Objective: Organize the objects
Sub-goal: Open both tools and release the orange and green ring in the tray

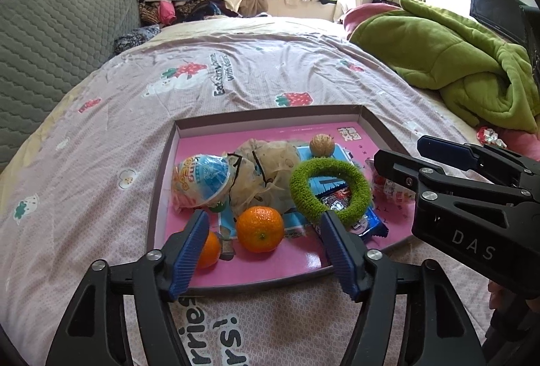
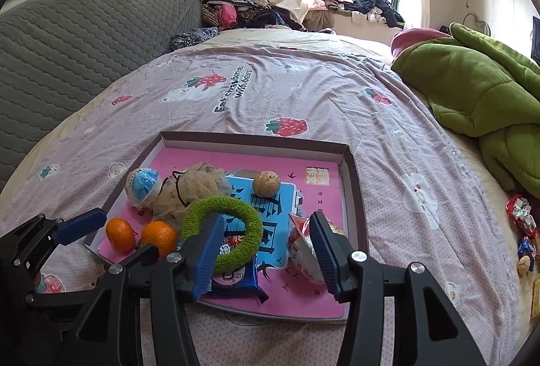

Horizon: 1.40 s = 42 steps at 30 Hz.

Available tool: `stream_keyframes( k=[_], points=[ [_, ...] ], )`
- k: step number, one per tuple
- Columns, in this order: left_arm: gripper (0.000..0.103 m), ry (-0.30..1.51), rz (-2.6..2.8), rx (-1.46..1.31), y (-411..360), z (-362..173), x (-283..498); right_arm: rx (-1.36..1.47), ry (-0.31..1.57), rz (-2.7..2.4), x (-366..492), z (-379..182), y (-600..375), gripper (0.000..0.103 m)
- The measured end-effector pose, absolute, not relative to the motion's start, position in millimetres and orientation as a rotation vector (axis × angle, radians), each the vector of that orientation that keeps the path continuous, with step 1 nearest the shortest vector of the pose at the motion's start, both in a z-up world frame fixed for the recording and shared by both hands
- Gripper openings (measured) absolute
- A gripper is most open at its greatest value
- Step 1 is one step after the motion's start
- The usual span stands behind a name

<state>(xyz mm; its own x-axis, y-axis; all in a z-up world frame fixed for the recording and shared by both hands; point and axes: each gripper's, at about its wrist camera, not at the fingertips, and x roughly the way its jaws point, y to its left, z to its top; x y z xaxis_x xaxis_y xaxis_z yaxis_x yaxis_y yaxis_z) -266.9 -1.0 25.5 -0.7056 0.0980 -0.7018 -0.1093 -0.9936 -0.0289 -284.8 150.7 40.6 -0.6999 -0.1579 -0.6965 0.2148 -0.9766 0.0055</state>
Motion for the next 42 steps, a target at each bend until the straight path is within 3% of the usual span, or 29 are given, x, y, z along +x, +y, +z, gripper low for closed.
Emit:
stream_keyframes(
  k=[9,24,42],
  points=[
    [0.074,0.039,2.834,-1.114,0,40,-256,1.062,0.104,-2.738,-274,57,152,0.053],
    [0.076,0.052,2.895,-1.04,-5,72,-230,0.967,0.085,-2.759,-249,90,151,0.065],
    [0.077,0.051,2.953,-0.944,-10,113,-193,0.866,0.107,-2.786,-214,128,151,0.066]
  ],
)
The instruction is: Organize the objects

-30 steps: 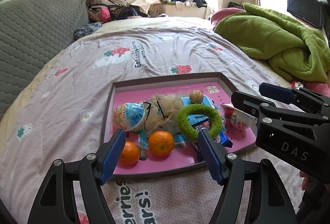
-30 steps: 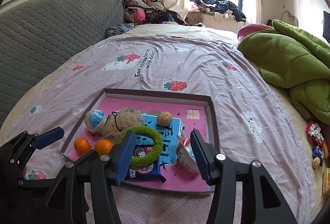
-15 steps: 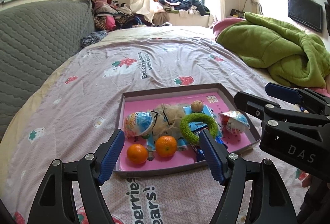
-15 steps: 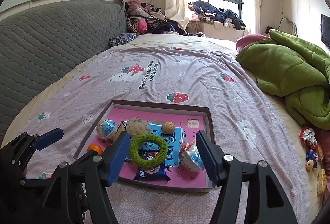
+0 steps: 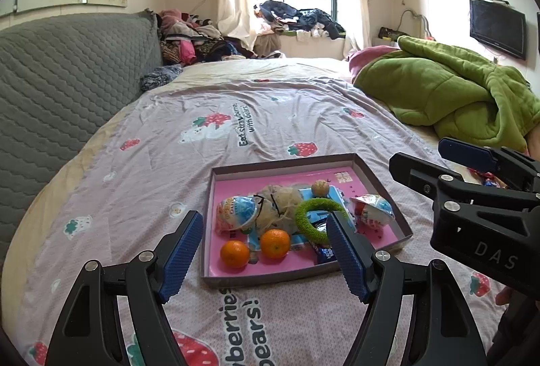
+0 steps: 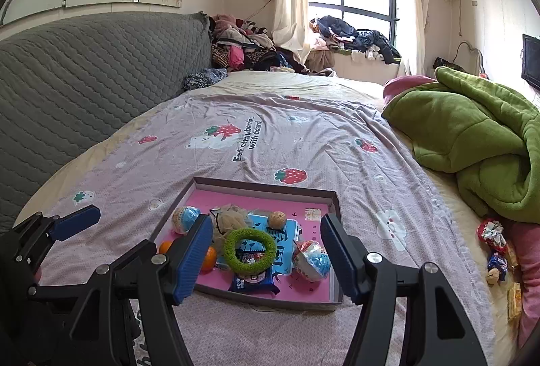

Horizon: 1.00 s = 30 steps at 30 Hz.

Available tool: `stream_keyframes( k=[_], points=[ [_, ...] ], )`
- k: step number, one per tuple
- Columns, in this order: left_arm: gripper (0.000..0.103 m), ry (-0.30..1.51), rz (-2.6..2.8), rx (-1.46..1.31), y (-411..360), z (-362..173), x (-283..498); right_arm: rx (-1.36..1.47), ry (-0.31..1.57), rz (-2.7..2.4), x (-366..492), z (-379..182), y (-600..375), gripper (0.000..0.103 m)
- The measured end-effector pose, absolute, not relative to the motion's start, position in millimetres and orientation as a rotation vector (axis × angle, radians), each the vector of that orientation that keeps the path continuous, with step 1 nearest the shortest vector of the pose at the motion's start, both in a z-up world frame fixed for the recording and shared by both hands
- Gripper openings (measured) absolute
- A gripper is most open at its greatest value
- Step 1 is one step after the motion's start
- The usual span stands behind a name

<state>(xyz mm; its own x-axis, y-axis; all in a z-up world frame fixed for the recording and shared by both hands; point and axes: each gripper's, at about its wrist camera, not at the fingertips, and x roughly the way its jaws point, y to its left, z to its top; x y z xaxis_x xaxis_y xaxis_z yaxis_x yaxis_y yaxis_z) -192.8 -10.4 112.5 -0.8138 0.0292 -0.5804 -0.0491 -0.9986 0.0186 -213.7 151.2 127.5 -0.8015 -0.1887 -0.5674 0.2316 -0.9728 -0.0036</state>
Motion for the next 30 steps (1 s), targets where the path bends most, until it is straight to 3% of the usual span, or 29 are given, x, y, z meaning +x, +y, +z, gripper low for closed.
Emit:
stream_keyframes(
  k=[30],
  points=[
    [0.077,-0.012,3.02,-0.927,-26,137,-143,0.818,0.144,-2.801,-153,134,168,0.066]
  ],
)
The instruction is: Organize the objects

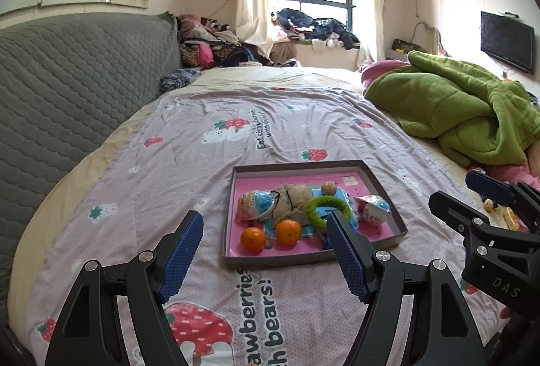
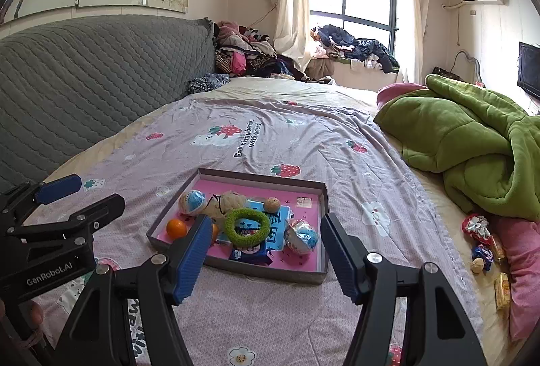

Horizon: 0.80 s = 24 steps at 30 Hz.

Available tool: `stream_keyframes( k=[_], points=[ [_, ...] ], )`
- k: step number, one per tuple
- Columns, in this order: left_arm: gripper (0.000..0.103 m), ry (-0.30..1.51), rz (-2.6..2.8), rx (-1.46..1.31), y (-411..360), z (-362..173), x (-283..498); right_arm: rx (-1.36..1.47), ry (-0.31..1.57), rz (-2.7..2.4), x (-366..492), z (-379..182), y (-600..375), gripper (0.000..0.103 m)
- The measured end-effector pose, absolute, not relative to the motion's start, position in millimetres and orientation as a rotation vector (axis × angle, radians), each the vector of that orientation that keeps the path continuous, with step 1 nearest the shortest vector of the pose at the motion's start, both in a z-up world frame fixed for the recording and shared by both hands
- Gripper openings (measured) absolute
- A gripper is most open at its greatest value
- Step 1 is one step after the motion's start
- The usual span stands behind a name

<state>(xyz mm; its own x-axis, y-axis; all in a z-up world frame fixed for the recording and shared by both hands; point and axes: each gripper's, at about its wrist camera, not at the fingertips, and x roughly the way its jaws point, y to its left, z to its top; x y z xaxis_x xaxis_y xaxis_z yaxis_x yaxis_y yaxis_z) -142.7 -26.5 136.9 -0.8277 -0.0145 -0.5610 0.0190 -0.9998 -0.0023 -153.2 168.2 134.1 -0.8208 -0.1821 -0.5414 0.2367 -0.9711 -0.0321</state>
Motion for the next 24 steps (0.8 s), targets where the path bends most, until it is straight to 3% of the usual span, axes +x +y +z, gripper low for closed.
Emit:
stream_keyframes(
  k=[24],
  points=[
    [0.077,0.005,-2.958,1.029,-17,110,-137,0.883,0.132,-2.787,-145,106,175,0.066]
  ],
)
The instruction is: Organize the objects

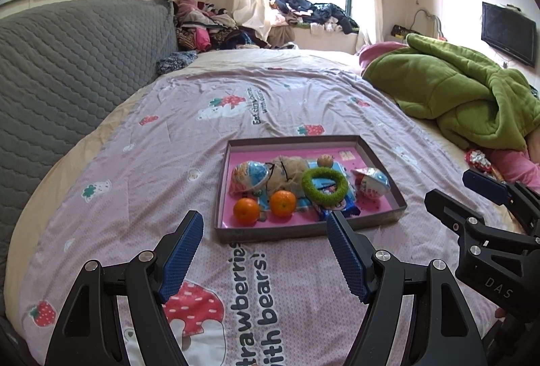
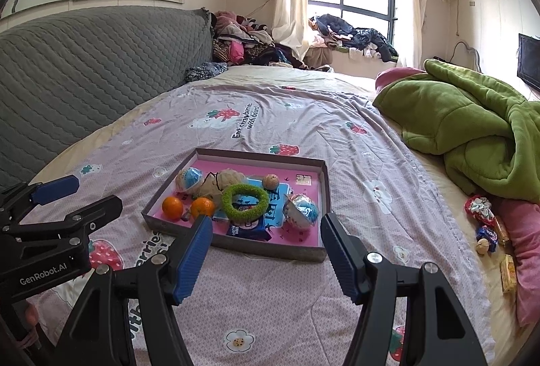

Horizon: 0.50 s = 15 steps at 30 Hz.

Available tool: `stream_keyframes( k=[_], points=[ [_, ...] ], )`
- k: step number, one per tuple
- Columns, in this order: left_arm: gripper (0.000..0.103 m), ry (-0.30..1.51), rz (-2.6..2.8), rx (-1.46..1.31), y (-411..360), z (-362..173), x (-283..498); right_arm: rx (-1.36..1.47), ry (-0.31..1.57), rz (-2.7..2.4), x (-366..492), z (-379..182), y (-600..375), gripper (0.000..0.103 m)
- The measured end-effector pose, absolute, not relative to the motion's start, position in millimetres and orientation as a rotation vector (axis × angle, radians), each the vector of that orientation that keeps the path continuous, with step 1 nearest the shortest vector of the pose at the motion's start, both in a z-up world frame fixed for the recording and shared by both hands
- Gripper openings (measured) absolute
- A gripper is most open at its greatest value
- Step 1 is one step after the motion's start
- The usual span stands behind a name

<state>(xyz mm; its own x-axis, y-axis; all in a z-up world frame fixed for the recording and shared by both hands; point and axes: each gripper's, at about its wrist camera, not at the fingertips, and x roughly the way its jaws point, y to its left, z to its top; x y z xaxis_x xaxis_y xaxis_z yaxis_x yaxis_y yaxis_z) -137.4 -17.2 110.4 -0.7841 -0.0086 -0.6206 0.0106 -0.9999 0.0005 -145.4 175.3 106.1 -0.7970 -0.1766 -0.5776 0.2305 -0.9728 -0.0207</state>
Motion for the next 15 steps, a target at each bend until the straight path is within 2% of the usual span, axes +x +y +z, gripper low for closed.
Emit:
stream_keyframes(
  k=[15],
  points=[
    [0.077,-0.02,-2.933,1.105,-14,92,-135,0.942,0.145,-2.77,-145,85,175,0.066]
  ],
)
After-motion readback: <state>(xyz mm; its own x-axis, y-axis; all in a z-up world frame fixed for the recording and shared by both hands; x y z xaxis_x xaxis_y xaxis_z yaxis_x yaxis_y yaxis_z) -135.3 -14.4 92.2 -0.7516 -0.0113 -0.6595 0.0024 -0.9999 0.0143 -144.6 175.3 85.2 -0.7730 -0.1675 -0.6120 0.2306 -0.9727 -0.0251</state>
